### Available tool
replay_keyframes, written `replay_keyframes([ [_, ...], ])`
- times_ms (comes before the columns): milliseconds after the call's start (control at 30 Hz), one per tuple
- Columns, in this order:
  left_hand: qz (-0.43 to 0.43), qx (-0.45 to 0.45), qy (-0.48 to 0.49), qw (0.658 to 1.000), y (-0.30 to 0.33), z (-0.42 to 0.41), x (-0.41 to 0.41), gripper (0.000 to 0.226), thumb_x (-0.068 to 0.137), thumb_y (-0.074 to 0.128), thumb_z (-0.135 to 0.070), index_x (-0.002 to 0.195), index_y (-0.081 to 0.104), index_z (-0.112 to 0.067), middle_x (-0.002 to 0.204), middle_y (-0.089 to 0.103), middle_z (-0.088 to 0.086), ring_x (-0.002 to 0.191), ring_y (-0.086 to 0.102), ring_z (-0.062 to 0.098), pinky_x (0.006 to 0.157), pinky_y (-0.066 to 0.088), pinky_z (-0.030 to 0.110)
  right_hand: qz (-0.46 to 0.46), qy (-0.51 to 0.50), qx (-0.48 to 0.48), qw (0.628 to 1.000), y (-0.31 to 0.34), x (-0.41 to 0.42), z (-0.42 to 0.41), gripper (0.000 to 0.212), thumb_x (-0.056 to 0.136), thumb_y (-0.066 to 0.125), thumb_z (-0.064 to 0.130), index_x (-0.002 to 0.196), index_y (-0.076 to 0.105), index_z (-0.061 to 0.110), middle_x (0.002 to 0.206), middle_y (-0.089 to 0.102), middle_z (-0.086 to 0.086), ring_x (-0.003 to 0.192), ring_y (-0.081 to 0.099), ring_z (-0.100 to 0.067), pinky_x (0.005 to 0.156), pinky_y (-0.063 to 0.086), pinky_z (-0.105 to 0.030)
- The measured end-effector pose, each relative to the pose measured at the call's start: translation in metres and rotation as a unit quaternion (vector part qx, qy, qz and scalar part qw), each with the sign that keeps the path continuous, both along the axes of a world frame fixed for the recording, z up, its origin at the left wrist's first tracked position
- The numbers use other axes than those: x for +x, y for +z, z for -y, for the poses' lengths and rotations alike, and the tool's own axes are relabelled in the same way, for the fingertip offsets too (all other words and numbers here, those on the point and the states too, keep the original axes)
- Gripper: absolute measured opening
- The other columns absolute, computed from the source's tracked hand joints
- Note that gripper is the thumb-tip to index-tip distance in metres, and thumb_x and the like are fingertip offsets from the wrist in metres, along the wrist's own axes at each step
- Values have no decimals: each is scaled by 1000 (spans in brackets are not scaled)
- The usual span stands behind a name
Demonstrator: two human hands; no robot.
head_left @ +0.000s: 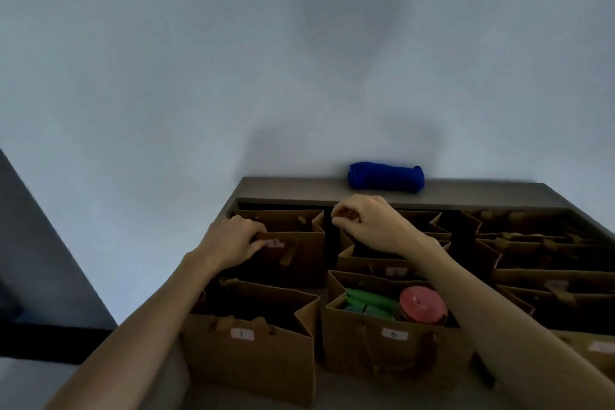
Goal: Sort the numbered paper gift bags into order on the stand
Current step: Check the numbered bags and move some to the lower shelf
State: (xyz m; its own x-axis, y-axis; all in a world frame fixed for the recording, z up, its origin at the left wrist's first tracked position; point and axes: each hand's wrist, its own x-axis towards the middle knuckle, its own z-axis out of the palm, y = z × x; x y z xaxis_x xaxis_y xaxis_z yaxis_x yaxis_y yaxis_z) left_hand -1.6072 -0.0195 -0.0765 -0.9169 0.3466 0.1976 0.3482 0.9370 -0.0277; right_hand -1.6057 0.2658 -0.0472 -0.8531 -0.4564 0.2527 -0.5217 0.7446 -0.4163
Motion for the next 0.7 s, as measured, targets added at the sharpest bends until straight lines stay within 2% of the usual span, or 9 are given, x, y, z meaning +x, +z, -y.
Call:
replay_keyframes([
  [67, -26, 19, -2, 999, -1, -5, 3, 23, 93, 56, -44, 112, 65, -35, 108, 69, -13, 104, 61, 9, 89, 46, 31, -5, -13, -21, 1000, 1, 14, -17, 20, 97, 57, 34, 113, 65, 26, 110, 63, 10, 100, 57, -3, 84, 44, -19],
  [133, -52, 81, -20, 995, 0, -14, 11, 24, 91, 60, -41, 114, 65, -34, 113, 65, -16, 108, 59, 6, 95, 47, 32, -11, -28, -50, 998, 1, 30, -33, 19, 96, 58, 33, 113, 65, 26, 108, 63, 13, 99, 57, 1, 84, 46, -17],
  [233, -25, 251, -89, 964, 5, -37, 36, 22, 92, 62, -33, 113, 66, -32, 112, 63, -20, 103, 58, -5, 88, 49, 16, -21, -55, -85, 995, -2, 54, -57, 18, 95, 59, 30, 112, 66, 28, 105, 64, 17, 98, 59, 4, 83, 48, -16],
  [300, -3, 301, -141, 943, 10, -55, 57, 22, 91, 60, -33, 112, 67, -31, 111, 63, -21, 103, 58, -8, 86, 48, 11, -26, -66, -91, 993, -5, 72, -72, 18, 94, 60, 32, 112, 66, 32, 103, 63, 20, 99, 59, 6, 81, 49, -14],
  [433, 96, 258, -213, 938, 9, -83, 85, 31, 88, 52, -50, 114, 63, -37, 126, 52, -26, 119, 48, -8, 97, 47, 21, 1, -37, -42, 998, -16, 102, -99, 25, 89, 60, 48, 113, 61, 39, 112, 58, 24, 109, 54, 5, 87, 49, -14],
  [467, 130, 233, -216, 939, 8, -88, 89, 36, 85, 51, -59, 114, 61, -41, 133, 43, -29, 124, 38, -11, 102, 44, 25, 15, -26, -13, 999, -20, 108, -104, 32, 87, 59, 55, 116, 59, 42, 119, 54, 26, 115, 50, 6, 91, 47, -16],
  [533, 173, 160, -211, 949, 6, -98, 92, 43, 80, 51, -67, 117, 57, -46, 141, 25, -32, 129, 17, -16, 114, 28, 31, 47, -17, 48, 998, -27, 114, -111, 47, 81, 58, 67, 124, 52, 48, 133, 39, 32, 124, 34, 9, 101, 36, -18],
  [600, 188, 98, -204, 956, 5, -106, 92, 42, 83, 58, -61, 121, 56, -43, 147, 19, -28, 125, 5, -14, 116, 13, 33, 78, -20, 101, 992, -33, 117, -116, 61, 77, 59, 73, 131, 44, 51, 134, 26, 34, 126, 22, 8, 103, 27, -20],
  [700, 197, 83, -217, 953, 3, -112, 86, 34, 88, 59, -54, 117, 59, -38, 154, 21, -21, 129, 10, -8, 116, 15, 32, 109, -9, 104, 989, -39, 116, -118, 65, 78, 64, 67, 135, 37, 51, 139, 31, 30, 125, 27, 6, 97, 28, -17],
])
